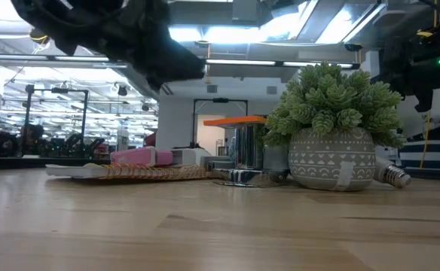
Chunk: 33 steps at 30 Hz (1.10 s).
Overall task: Screw lightbulb
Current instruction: Move the orange sticky note to the top center of the table
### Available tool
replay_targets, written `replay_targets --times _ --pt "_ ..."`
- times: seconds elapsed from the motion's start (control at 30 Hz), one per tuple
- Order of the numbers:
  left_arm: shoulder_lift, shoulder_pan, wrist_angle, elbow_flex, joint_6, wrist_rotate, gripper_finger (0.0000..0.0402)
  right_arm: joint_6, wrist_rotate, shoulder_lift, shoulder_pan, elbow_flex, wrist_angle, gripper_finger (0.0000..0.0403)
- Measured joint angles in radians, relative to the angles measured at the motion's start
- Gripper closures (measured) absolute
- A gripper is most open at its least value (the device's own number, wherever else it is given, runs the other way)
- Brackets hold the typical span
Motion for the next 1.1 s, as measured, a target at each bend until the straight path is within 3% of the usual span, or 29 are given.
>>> replay_targets --times 0.2,0.33,0.5,0.83,1.1 --pt "0.007 0.009 -0.130 0.006 -0.406 0.037 0.0223 0.000 -0.001 0.000 0.000 0.000 0.000 0.0397" --pt "0.020 -0.005 -0.170 0.006 -0.573 0.074 0.0219 0.000 -0.002 0.000 0.000 0.000 0.000 0.0397" --pt "0.100 -0.036 -0.125 0.006 -0.660 0.075 0.0219 0.000 -0.019 0.000 0.000 0.000 0.000 0.0397" --pt "0.301 -0.028 0.170 0.006 -0.767 0.074 0.0219 0.000 -0.027 0.000 0.000 0.000 0.000 0.0397" --pt "0.341 0.000 0.251 0.007 -0.787 0.075 0.0233 0.000 -0.028 0.000 0.000 0.000 0.000 0.0397"
